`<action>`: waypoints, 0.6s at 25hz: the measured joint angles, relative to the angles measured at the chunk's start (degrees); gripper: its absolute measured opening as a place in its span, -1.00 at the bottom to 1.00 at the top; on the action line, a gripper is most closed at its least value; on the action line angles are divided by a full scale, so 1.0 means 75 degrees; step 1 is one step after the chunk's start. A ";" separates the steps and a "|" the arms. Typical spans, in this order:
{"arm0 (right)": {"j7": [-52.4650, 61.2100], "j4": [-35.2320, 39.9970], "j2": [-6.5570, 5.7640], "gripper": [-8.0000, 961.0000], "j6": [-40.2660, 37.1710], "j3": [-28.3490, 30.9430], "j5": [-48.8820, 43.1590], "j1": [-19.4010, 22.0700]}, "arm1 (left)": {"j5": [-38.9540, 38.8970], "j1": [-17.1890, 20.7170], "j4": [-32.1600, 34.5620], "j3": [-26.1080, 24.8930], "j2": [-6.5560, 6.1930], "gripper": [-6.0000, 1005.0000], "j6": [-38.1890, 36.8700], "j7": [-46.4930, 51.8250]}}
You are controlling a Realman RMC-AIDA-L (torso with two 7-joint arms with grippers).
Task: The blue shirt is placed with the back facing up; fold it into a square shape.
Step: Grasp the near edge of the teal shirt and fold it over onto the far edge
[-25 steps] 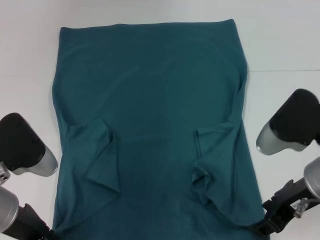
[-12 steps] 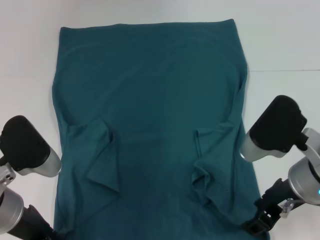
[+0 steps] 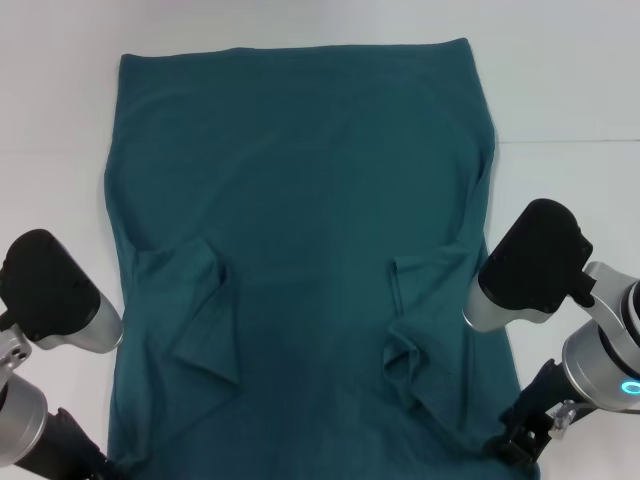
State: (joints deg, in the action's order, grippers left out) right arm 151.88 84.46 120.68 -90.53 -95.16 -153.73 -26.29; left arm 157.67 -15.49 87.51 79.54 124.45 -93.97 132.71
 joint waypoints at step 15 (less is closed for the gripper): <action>0.0159 -0.0001 0.0002 -0.60 -0.0038 -0.0423 -0.0163 0.0076 | 0.0001 0.0011 -0.0002 -0.0001 0.0000 -0.92 -0.0059 0.0000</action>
State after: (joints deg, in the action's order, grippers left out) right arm 153.07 84.46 120.69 -90.81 -98.33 -154.95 -25.72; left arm 157.68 -15.41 87.50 79.54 124.45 -94.41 132.71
